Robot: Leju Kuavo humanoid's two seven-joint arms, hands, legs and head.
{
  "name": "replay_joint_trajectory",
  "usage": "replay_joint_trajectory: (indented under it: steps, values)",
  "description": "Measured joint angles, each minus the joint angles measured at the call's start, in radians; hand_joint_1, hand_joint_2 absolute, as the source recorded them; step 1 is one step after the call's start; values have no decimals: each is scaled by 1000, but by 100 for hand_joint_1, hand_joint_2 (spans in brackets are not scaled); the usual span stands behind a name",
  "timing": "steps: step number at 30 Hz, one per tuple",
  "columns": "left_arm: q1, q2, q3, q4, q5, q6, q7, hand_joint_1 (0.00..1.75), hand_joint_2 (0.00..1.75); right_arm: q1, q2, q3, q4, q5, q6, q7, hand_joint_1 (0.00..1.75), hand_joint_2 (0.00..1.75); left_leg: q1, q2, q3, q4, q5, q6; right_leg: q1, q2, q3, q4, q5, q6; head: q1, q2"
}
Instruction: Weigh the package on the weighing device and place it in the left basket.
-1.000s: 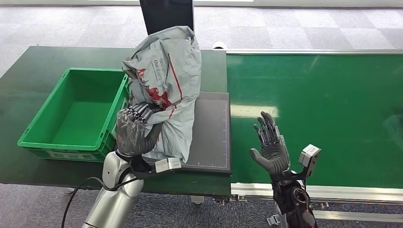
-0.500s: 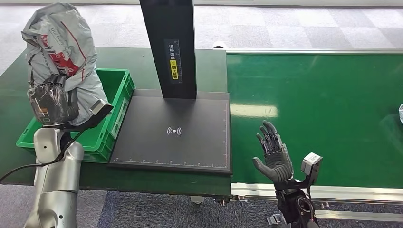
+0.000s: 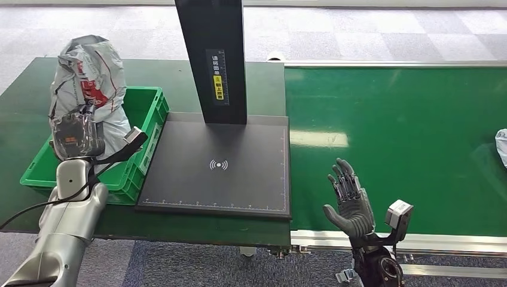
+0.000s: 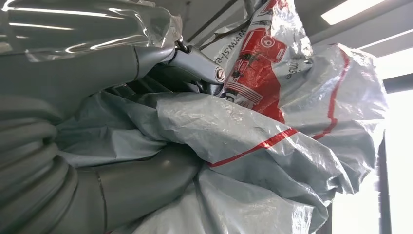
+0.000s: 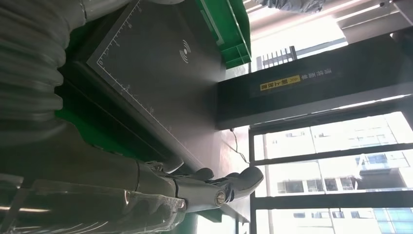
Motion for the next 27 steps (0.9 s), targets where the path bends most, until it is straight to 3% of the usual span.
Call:
replay_joint_trajectory:
  steps: [5, 10, 14, 18, 27]
  values:
    - [-28, 64, -137, 55, 0, 0, 71, 173, 175, -9, 3, 0, 4, 10, 4, -5, 0, 175, 0, 0, 0, 0, 0, 0, 0, 0, 0, 0, 0, 0, 0, 0]
    - [-75, 114, -279, 142, 0, 0, 169, 159, 175, -25, 7, 0, 13, 15, 5, -11, 0, 175, 0, 0, 0, 0, 0, 0, 0, 0, 0, 0, 0, 0, 0, 0]
    - [-136, 143, -370, 248, 0, -52, 274, 167, 175, -27, 8, 0, 21, 17, 10, -19, 0, 175, 0, 1, 0, 0, 0, 0, 0, 1, 0, 0, 0, 0, 0, 0]
    - [-169, 180, -380, 316, 0, -110, 339, 163, 175, -23, 8, -1, 27, 22, 11, -23, 0, 175, 0, 3, 0, 0, 0, 0, 0, 2, -2, 0, 0, 0, 0, 0]
    - [-185, 228, -378, 379, 0, -151, 339, 136, 175, -14, 11, -2, 28, 17, 16, -23, 0, 175, 0, 3, -1, 0, 0, 0, 0, 2, -2, 0, 0, 0, 0, 0]
